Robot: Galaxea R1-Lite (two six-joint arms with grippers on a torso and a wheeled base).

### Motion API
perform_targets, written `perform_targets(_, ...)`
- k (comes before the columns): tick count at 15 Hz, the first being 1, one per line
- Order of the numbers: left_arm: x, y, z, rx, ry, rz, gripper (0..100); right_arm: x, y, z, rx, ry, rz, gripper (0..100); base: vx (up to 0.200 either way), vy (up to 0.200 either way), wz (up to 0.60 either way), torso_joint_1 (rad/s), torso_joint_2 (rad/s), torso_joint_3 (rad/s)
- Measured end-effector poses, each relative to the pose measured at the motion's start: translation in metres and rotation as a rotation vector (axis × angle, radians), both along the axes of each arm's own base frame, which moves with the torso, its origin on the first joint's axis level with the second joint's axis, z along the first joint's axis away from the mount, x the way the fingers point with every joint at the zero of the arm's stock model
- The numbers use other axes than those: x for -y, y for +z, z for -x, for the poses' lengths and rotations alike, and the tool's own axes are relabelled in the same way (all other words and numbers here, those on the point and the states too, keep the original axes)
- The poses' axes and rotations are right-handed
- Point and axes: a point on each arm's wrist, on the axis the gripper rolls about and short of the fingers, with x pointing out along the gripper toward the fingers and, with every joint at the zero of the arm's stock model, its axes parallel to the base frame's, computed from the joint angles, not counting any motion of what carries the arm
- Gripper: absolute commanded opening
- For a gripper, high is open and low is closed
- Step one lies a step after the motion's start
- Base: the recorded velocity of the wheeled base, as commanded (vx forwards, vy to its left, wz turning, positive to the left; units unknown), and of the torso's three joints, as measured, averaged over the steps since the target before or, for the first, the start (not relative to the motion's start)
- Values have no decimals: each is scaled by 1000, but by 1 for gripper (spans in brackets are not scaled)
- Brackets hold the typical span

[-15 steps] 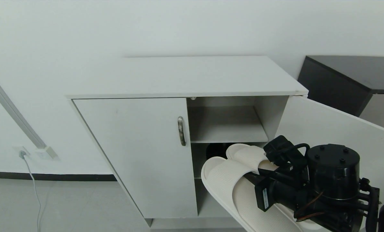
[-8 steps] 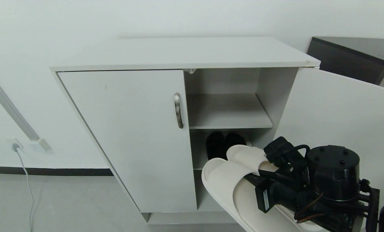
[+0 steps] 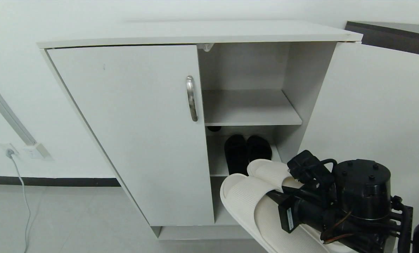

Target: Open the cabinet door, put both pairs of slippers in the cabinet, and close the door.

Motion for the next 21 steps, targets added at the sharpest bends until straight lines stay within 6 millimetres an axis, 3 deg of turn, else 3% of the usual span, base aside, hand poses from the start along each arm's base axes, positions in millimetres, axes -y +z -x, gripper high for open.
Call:
perform_targets(6,0,0,0,0,0,2,0,-7,1,-8,58,-69,-1,0,0,0,0,0,0,0)
perform_targets(9,0,0,0,0,-1,2,0,-35,-1,-20,122,-316,16,0,0,0,0,0,0,0)
perform_targets(13,0,0,0,0,0,2,0,-73,-6,-34,31,-416,25,0,0,0,0,0,0,0)
perform_targets(16,0,0,0,0,-1,2,0,-85,20,-41,24,-548,46,0,0,0,0,0,0,0)
perform_targets(21,0,0,0,0,0,2,0,-89,67,-47,69,-564,-11,0,0,0,0,0,0,0)
